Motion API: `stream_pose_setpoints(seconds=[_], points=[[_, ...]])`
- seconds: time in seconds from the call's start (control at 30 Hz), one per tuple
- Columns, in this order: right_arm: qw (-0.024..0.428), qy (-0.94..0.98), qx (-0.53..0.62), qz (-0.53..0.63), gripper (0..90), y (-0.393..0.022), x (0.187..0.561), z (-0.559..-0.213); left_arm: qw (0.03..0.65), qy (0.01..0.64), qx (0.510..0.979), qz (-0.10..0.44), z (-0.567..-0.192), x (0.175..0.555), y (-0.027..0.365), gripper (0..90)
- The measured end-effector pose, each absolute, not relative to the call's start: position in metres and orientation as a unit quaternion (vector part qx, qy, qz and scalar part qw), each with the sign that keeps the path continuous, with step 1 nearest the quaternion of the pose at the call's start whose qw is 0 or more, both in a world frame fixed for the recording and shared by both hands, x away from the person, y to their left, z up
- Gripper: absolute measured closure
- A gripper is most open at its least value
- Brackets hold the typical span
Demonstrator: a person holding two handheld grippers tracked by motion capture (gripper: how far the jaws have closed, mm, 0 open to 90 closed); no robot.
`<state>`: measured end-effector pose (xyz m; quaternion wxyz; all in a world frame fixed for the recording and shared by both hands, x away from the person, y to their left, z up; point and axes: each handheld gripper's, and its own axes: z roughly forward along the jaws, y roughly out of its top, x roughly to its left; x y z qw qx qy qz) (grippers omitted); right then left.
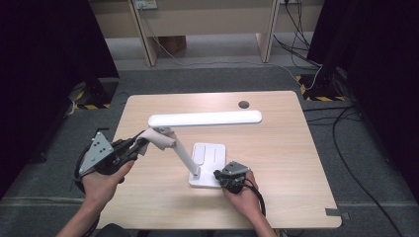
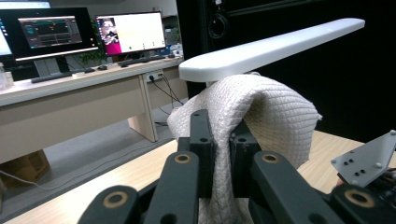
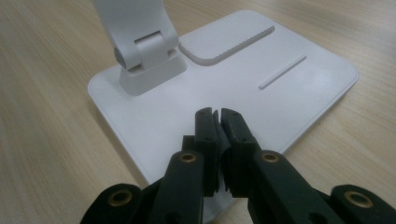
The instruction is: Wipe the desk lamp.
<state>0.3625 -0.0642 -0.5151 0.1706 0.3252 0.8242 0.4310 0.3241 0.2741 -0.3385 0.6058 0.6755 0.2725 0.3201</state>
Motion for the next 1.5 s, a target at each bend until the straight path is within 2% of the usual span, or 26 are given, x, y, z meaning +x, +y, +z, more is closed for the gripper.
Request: stream_pose_setpoints(seconds=[0.73,1.5], points=[[0.17,0.824,0.326,0.431,85.9,-0.064,0.363,-0.515,0.6,0.278,0.681,0.314,-0.332,0.339,0.265,83.4],[0.17,0.824,0.325,0.431,85.9,-0.064,0.362,-0.515,0.59,0.279,0.696,0.299,-0.344,0.342,0.26,83.4]])
